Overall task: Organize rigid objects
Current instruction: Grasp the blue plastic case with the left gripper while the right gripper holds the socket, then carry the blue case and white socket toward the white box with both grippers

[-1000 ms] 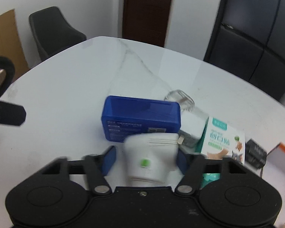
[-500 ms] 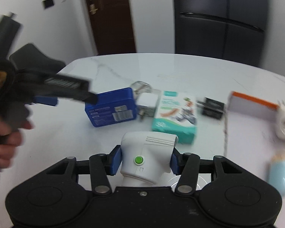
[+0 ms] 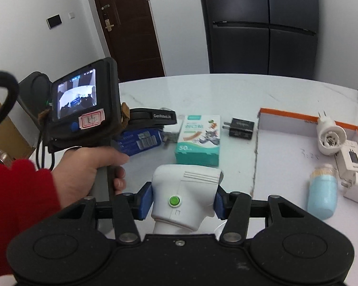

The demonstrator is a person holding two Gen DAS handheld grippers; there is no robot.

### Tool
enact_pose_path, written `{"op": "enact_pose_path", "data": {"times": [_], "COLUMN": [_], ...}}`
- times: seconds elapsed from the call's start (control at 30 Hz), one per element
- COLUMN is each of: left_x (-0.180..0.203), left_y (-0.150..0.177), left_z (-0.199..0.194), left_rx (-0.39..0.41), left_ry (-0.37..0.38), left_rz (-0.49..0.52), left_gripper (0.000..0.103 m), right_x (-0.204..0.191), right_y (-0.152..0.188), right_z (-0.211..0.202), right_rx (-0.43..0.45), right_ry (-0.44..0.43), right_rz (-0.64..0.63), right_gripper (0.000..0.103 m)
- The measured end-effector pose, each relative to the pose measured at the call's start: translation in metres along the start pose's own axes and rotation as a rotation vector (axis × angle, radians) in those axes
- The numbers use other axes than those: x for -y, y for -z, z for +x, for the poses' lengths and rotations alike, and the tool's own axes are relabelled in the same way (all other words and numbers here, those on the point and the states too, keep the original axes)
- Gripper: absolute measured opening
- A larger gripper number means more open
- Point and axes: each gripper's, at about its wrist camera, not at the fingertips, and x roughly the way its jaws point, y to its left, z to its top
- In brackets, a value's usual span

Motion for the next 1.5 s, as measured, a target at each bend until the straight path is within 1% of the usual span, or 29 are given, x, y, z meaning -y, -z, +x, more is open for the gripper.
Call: {"op": "enact_pose_path", "data": {"times": [0.03, 0.1, 0.27, 0.4, 0.5, 0.6, 0.73, 0.93, 1.2, 1.5], "left_x": [-0.002, -0.008, -0.013, -0.019, -0.018, -0.022, -0.027, -0.023, -0.019, -0.01], "left_y": [0.0, -0.001, 0.004, 0.005, 0.004, 0.008, 0.014, 0.021, 0.026, 0.031], "left_z": [0.001, 0.001, -0.007, -0.035, -0.056, -0.081, -0.109, -0.136, -0.161, -0.17], "left_rx": [0.006, 0.01, -0.022, -0.029, -0.046, -0.063, -0.094, -0.082, -0.048, -0.035], "left_ry": [0.007, 0.038, 0.047, 0.075, 0.117, 0.123, 0.111, 0.106, 0.13, 0.155], "left_rz": [0.001, -0.008, 0.039, 0.088, 0.121, 0.132, 0.134, 0.137, 0.154, 0.177], "left_gripper": [0.103, 0.098, 0.097, 0.097, 0.097, 0.097, 0.098, 0.098, 0.098, 0.098], "right_x": [0.003, 0.008, 0.018, 0.019, 0.018, 0.015, 0.013, 0.012, 0.009, 0.018], "right_y": [0.002, 0.005, 0.005, -0.002, -0.009, -0.014, -0.02, -0.028, -0.031, -0.023], "right_z": [-0.001, -0.003, -0.006, -0.008, -0.01, -0.014, -0.023, -0.043, -0.066, -0.077], "right_rx": [-0.004, -0.014, -0.015, -0.002, 0.008, 0.023, 0.038, 0.062, 0.096, 0.107], "right_ry": [0.002, 0.006, 0.002, -0.012, -0.032, -0.038, -0.037, -0.039, -0.033, 0.001], "right_rz": [0.002, 0.009, 0.017, 0.002, -0.002, -0.014, -0.016, -0.015, -0.006, 0.033], "right_gripper": [0.061, 0.061, 0.061, 0.061, 0.061, 0.061, 0.061, 0.061, 0.061, 0.061]}}
